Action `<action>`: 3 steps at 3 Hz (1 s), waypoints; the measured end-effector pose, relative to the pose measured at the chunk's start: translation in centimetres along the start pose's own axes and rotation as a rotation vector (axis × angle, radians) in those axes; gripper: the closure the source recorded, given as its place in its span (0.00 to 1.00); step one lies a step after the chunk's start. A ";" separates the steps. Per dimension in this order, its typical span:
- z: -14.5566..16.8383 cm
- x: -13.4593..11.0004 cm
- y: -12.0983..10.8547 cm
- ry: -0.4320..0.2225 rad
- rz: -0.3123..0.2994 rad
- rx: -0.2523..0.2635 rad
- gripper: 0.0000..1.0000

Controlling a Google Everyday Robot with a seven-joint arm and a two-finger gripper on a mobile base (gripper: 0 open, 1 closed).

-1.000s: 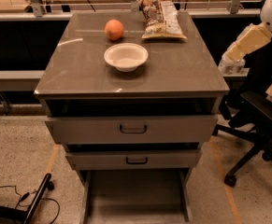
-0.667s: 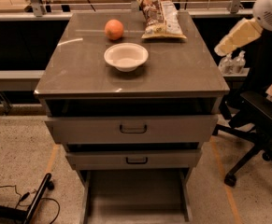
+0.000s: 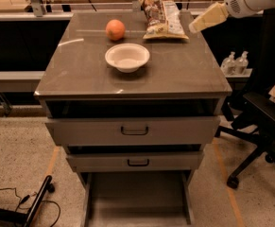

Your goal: Place brown chip bag into bottom drawer

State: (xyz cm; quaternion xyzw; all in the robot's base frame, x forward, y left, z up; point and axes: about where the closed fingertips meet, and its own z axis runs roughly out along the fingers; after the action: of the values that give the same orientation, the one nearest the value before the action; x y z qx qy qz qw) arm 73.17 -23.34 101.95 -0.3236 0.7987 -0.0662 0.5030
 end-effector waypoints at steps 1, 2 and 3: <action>2.9 -0.8 0.0 -0.027 0.029 0.005 0.00; 8.5 -3.2 0.9 -0.063 0.067 0.011 0.00; 8.5 -3.2 0.9 -0.063 0.067 0.010 0.00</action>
Offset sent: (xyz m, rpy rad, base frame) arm 0.0790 0.0318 -0.0202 0.0959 -0.0533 -0.0362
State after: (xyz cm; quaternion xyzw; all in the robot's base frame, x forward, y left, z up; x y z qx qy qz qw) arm 80.89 -18.87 99.87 -0.2960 0.7925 -0.0432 0.5315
